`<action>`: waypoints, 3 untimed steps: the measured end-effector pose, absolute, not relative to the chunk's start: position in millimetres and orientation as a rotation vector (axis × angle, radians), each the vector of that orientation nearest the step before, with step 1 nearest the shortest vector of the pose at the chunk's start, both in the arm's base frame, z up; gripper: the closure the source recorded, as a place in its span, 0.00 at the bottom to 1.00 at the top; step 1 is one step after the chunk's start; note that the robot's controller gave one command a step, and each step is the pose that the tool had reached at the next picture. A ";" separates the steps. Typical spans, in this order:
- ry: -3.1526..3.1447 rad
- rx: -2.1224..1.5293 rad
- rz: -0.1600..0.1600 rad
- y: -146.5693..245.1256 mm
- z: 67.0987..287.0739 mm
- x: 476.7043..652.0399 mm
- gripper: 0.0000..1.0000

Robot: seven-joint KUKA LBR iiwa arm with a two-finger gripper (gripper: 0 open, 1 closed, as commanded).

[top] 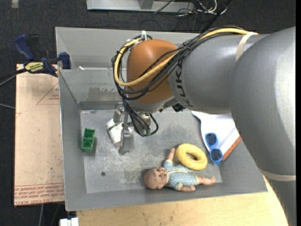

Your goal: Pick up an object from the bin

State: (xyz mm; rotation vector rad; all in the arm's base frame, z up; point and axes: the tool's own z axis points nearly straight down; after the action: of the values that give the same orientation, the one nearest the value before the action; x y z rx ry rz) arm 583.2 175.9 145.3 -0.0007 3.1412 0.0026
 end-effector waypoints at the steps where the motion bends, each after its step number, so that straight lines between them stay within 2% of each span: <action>1: 3.132 -0.241 0.006 167.5 134.9 608.7 0.00; 2: 3.126 -0.279 0.005 162.5 130.9 625.7 0.00; 3: 3.077 -0.614 0.007 160.2 117.2 623.2 0.00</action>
Offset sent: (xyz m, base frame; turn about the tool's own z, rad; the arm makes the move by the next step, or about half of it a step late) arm 0.0434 -0.0133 -0.0138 -0.1712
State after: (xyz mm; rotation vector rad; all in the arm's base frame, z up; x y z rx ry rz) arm 623.2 160.2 117.2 -0.6142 3.0767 0.0066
